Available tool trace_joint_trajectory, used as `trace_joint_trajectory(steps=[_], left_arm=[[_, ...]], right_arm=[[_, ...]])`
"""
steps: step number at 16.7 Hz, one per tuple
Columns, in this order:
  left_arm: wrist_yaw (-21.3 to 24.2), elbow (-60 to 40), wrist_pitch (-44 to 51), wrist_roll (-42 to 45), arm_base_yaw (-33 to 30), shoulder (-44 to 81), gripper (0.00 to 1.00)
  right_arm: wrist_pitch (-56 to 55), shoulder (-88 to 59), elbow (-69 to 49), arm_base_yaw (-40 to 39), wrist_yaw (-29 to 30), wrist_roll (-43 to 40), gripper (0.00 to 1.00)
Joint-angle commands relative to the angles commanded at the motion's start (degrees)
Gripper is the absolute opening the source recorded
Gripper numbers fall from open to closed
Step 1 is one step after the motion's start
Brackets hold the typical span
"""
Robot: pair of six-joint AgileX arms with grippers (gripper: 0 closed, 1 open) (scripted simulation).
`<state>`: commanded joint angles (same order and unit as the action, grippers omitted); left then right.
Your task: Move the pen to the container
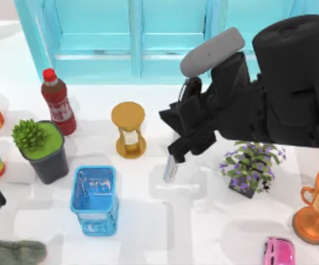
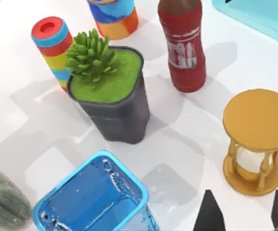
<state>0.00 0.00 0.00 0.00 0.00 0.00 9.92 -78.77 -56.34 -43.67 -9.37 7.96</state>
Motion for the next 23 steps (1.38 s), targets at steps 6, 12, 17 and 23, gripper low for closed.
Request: trace_joint_trajectory(steps=[6,12,17,23], left_arm=[[0.0,0.0,0.0,0.0,0.0,0.0,1.0],[0.0,0.0,0.0,0.0,0.0,0.0,1.0],[0.0,0.0,0.0,0.0,0.0,0.0,1.0],[0.0,0.0,0.0,0.0,0.0,0.0,1.0]], right_arm=[[1.3,-0.6,-1.0,2.1,-1.2,-1.3,0.0],[6.3,2.9,-1.1,15.5,-6.3,-8.7,0.0],[11.0,5.4,-0.5,26.7,-10.3,-14.0,0.0],[16.4,8.6,0.2,40.0,-15.2,-21.0,0.0]])
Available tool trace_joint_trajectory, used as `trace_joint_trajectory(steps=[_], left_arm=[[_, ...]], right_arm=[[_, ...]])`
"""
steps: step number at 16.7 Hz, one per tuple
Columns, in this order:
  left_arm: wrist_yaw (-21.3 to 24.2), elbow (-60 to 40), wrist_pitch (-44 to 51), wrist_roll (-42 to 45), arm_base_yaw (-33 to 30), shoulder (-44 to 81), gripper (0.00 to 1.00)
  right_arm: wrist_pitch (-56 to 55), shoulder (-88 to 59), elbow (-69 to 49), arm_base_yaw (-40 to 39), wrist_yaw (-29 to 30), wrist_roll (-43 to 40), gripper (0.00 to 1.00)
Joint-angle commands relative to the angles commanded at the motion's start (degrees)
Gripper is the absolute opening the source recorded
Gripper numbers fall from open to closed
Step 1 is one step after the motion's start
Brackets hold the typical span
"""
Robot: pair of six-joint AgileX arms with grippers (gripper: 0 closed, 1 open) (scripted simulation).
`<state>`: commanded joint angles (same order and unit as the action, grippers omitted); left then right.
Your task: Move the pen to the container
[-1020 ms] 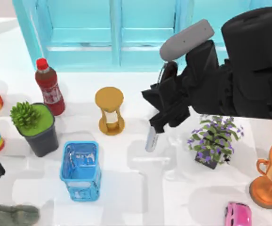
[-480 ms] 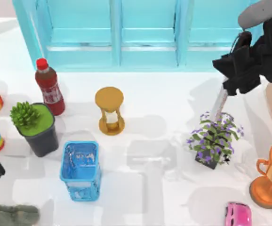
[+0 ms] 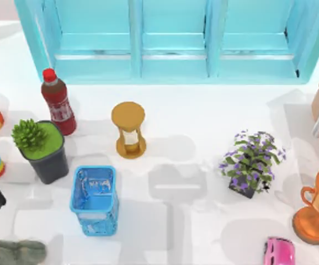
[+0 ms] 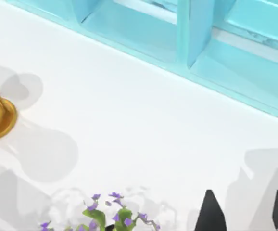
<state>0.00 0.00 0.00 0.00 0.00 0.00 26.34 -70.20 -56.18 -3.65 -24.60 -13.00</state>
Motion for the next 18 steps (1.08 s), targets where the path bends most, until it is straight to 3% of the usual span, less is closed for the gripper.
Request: trace_joint_trajectory(steps=[13,18], left_arm=[[0.0,0.0,0.0,0.0,0.0,0.0,1.0],[0.0,0.0,0.0,0.0,0.0,0.0,1.0]], right_arm=[[11.3,9.0,0.9,31.0,-11.0,-15.8,0.0],[12.1,10.1,1.7,33.2,-11.8,-17.0,0.0]])
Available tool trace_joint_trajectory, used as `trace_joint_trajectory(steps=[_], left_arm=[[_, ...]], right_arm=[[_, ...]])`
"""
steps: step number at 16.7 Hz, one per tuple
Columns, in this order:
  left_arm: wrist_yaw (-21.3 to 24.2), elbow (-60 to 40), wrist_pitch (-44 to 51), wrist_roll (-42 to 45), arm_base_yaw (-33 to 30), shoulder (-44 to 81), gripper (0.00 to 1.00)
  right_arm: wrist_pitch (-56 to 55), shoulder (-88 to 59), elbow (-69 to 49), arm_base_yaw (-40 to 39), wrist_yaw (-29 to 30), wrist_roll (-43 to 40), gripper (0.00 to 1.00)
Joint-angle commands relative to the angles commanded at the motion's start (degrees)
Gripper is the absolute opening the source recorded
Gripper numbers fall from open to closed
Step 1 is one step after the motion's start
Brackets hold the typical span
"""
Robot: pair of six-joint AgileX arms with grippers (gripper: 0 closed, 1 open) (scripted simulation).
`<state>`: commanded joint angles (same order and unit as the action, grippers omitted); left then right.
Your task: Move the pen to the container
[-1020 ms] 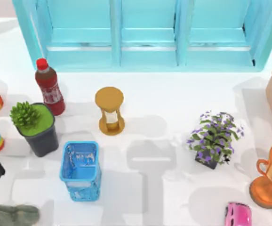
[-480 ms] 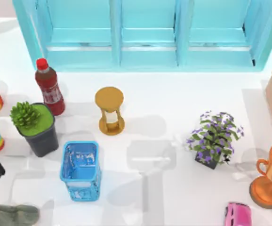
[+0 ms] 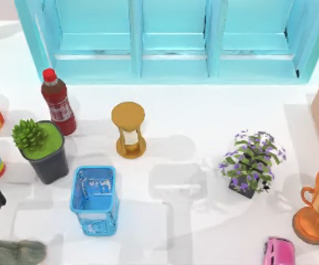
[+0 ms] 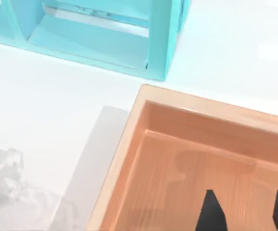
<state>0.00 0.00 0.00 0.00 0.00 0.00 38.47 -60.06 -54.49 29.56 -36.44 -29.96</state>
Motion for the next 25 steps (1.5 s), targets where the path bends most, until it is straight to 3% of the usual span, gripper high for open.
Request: trace_joint_trajectory(steps=[5,12,17,25], left_arm=[[0.0,0.0,0.0,0.0,0.0,0.0,1.0],[0.0,0.0,0.0,0.0,0.0,0.0,1.0],[0.0,0.0,0.0,0.0,0.0,0.0,1.0],[0.0,0.0,0.0,0.0,0.0,0.0,1.0]], right_arm=[[-2.2,-1.2,1.9,-1.6,0.9,1.1,0.0],[-18.0,-4.0,10.9,-5.4,3.9,4.4,0.0],[-18.7,-4.5,11.5,-5.8,4.3,4.9,0.0],[-18.7,-4.5,11.5,-5.8,4.3,4.9,0.6]])
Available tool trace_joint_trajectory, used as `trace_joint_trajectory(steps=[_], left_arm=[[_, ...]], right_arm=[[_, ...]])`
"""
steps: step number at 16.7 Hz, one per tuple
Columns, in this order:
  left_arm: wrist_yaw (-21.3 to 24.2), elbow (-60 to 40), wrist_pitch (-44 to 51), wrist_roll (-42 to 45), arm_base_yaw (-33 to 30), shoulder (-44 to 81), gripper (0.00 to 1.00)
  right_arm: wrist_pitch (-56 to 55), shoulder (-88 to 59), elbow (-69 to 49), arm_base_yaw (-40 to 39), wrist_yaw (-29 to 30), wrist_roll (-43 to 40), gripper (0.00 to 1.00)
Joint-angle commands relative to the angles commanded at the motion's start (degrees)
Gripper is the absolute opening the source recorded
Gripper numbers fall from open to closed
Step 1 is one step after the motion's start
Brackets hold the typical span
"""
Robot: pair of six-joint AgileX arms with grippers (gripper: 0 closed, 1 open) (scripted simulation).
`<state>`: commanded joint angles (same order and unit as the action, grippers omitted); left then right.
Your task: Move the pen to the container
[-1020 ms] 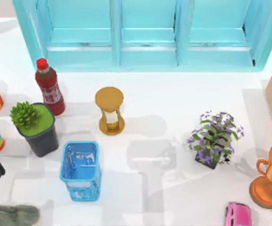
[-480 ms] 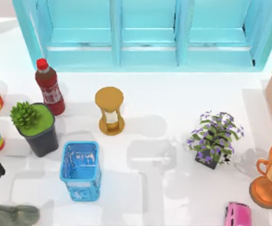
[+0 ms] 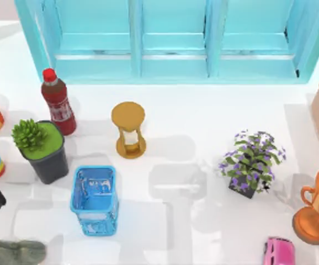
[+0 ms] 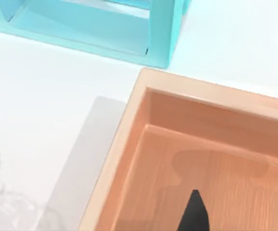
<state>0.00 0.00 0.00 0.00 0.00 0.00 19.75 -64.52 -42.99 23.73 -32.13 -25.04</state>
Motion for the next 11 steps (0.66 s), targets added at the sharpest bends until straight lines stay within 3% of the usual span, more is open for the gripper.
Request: trace_joint_trajectory(steps=[5,11], left_arm=[[0.0,0.0,0.0,0.0,0.0,0.0,1.0],[0.0,0.0,0.0,0.0,0.0,0.0,1.0]], right_arm=[[0.0,0.0,0.0,0.0,0.0,0.0,0.98],[0.0,0.0,0.0,0.0,0.0,0.0,1.0]])
